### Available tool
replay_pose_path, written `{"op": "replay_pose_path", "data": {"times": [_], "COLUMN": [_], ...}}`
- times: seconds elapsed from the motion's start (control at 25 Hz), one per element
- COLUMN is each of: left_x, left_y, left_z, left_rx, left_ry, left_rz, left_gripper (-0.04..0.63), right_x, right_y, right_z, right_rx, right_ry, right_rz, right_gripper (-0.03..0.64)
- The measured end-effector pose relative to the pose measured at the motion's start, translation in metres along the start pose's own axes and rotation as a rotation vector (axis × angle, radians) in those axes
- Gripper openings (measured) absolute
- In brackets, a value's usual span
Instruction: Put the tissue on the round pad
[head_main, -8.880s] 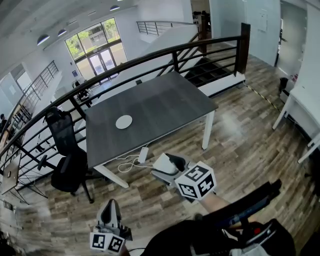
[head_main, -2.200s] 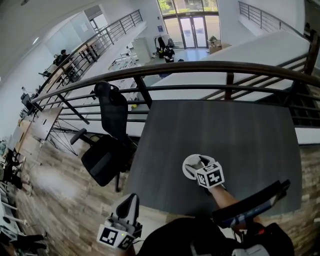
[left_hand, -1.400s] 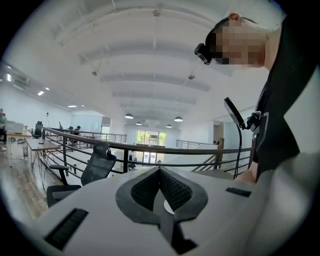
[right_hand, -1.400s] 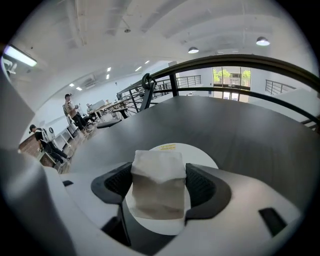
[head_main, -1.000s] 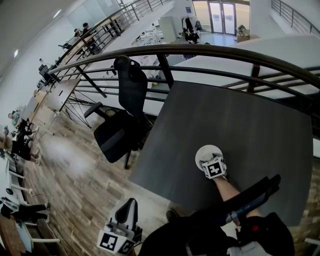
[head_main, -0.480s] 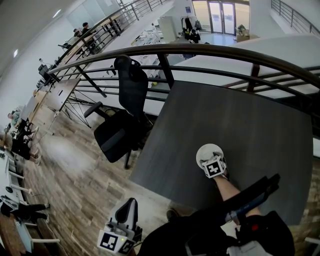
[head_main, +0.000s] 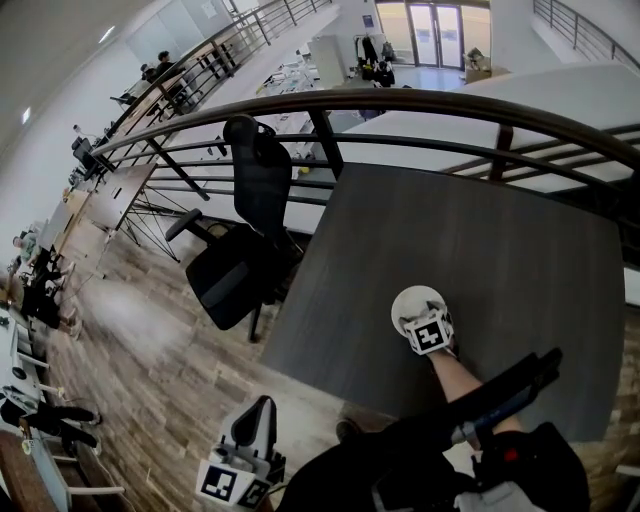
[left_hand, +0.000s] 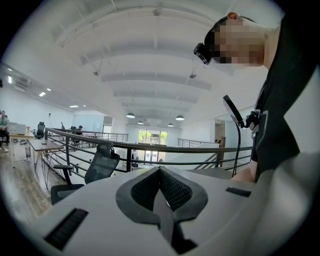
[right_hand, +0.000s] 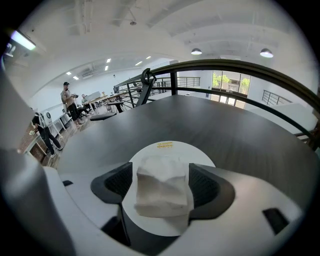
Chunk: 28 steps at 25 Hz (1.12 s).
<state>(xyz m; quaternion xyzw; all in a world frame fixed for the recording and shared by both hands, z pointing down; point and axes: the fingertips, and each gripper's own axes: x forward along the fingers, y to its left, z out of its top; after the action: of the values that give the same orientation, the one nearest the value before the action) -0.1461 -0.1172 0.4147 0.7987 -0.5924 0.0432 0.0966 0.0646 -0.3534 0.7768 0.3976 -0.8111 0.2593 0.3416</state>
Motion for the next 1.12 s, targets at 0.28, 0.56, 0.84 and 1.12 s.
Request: {"op": "replay_pose_path", "data": {"times": [0.28, 0.56, 0.84, 1.12], "left_x": [0.014, 0.033, 0.044, 0.019], "left_y": [-0.003, -0.010, -0.029, -0.015], "left_z": [0.007, -0.004, 0.008, 0.011], "left_rx": [-0.021, 0.008, -0.013, 0.021], "left_ry": [-0.033, -0.009, -0.060, -0.068], "left_rz": [-0.072, -0.175, -0.326, -0.392], "left_gripper": [0.003, 0.003, 0.003, 0.003], "right_x": [-0.027, -0.075, -0.141, -0.203], "right_y": [0.011, 0.020, 0.037, 0.074], "right_z": [0.028, 0.065, 0.097, 0.107], "right_rx": [0.041, 0.065, 0.067, 0.074], "right_ry": [-0.120, -0.304, -0.471, -0.577], "right_rz": [-0.027, -0.009, -0.013, -0.053], "right_gripper": [0.334, 0.254, 0.088, 0.002]}}
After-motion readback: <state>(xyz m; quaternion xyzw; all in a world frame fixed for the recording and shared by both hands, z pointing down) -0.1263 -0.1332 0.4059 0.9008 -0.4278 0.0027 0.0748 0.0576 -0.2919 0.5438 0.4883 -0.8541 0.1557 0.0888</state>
